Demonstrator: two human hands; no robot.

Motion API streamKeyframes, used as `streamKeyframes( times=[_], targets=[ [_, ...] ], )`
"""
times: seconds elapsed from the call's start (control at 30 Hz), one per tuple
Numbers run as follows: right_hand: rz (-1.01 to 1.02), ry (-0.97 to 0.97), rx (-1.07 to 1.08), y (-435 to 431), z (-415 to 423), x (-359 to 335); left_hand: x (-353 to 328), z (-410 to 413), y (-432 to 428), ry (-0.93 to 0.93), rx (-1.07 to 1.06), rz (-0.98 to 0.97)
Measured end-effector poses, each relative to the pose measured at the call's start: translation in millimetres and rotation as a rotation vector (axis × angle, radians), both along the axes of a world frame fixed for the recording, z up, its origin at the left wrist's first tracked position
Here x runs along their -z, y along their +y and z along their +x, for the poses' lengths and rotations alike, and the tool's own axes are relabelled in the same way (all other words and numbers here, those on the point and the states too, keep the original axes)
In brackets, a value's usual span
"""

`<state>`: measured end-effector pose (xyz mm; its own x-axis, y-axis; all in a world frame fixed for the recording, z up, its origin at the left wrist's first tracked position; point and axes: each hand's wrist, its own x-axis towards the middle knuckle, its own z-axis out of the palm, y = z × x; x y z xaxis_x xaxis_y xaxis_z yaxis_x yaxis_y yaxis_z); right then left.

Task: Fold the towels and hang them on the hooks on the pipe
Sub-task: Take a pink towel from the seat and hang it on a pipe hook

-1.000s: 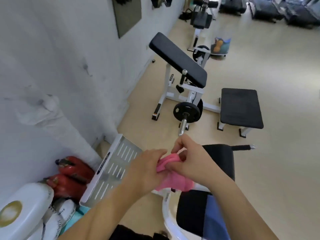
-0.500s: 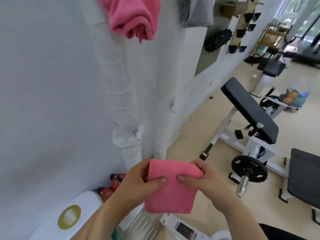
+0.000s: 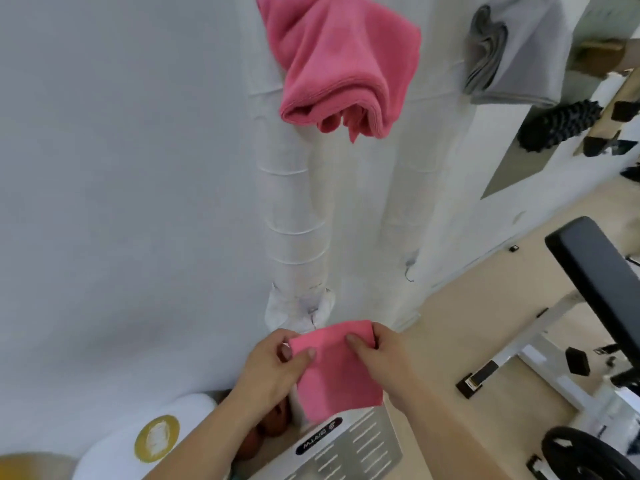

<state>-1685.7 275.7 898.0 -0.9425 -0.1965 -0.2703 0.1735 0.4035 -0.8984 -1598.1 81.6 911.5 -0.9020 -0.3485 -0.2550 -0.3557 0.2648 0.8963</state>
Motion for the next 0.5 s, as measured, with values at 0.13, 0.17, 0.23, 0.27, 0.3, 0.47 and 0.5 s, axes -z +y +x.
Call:
streamKeyframes(
  times=[0.13,0.17,0.23,0.27,0.3,0.47,0.5],
  targets=[
    [0.08,-0.007,-0.101,-13.7,-38.4,21.0,23.9,-29.1,-8.7,-0.054,-0.061,-0.095],
    [0.098,0.0,-0.115,-17.1,-46.5,25.6,27.7,-35.0,-10.9,-0.069,-0.07,-0.125],
    [0.121,0.026,-0.127,-25.2,-61.4,34.4,35.7,-47.3,-15.4,-0.075,-0.064,-0.196],
    [0.137,0.042,-0.131,-29.6,-67.7,38.6,39.9,-53.1,-17.7,-0.075,-0.057,-0.232],
    [0.155,0.05,-0.131,-33.8,-73.1,41.6,43.9,-58.4,-19.9,-0.078,-0.051,-0.261],
    [0.278,0.084,-0.164,-46.3,-90.3,63.8,61.8,-72.8,-23.5,-0.15,-0.106,-0.392],
    [0.32,0.095,-0.182,-47.2,-93.7,69.2,64.5,-73.6,-22.5,-0.177,-0.123,-0.416]
  ],
)
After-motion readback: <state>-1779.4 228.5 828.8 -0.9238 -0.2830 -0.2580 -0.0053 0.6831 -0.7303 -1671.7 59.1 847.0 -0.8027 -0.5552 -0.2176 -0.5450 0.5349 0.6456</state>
